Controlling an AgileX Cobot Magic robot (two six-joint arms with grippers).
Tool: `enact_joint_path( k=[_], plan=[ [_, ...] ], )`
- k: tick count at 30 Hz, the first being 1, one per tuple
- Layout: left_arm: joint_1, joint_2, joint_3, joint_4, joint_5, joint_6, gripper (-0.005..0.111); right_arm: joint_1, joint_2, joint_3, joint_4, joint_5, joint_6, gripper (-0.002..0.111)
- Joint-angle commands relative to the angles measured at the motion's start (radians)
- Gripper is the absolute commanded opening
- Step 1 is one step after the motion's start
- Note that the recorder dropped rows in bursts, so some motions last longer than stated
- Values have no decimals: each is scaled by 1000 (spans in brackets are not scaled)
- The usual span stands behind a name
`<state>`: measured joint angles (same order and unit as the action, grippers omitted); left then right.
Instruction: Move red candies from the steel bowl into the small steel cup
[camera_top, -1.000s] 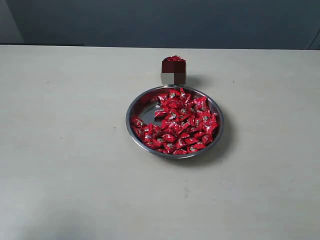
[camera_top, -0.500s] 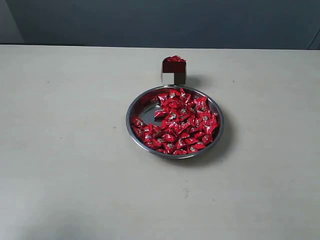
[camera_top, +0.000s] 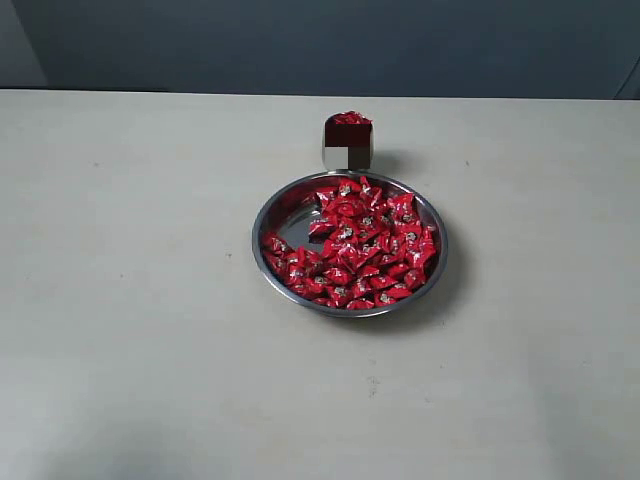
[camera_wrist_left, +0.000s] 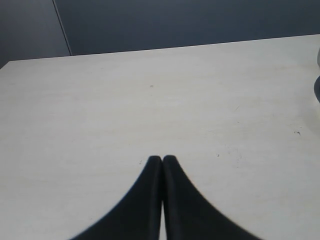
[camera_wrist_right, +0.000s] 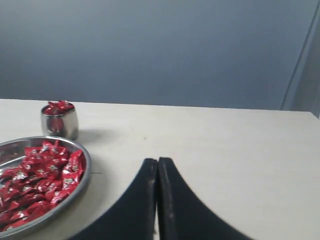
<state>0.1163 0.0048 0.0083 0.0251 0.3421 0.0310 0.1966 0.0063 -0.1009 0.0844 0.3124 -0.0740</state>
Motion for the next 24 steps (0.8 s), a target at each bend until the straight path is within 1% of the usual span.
enact_joint_path(
  k=[1, 5, 17, 21, 24],
  plan=[
    [-8, -5, -8, 2, -5, -2, 0, -83, -6, 51, -5, -14, -1, 0],
    [-8, -5, -8, 2, -5, -2, 0, -125, -6, 101, -5, -17, 0, 0],
    [-8, -5, -8, 2, -5, -2, 0, -126, -6, 101, -1, -3, 0, 0],
    [-8, -5, -8, 2, -5, -2, 0, -197, -6, 101, -1, -3, 0, 0],
    [-8, -5, -8, 2, -5, -2, 0, -195, -6, 101, -1, -3, 0, 0]
  ],
)
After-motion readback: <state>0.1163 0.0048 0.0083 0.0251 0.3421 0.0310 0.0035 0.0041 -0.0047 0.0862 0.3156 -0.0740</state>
